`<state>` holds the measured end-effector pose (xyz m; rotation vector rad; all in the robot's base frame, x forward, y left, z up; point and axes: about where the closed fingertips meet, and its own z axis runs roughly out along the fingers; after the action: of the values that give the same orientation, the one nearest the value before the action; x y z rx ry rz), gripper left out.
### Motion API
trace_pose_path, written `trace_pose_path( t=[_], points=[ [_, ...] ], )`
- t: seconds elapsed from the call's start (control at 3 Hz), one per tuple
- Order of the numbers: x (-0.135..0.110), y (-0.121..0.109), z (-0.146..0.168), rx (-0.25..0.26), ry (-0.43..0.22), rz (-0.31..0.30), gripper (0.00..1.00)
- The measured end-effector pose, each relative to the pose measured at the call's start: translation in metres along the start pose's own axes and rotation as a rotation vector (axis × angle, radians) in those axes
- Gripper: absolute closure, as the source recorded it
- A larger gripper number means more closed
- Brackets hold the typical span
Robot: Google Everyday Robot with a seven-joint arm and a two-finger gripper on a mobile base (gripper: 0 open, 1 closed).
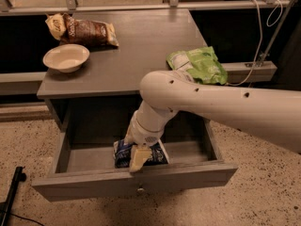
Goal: Pick blue chip bag from top drawer and place on counter
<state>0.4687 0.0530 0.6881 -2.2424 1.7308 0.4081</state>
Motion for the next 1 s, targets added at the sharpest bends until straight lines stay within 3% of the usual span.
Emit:
trace_pose_path(
  t=[0.67, 1.0],
  points=[
    [0.014, -0.017, -0.003, 0.011, 0.017, 0.004, 0.35],
    [0.026, -0.036, -0.02, 0.065, 0.038, -0.006, 0.35]
  ],
)
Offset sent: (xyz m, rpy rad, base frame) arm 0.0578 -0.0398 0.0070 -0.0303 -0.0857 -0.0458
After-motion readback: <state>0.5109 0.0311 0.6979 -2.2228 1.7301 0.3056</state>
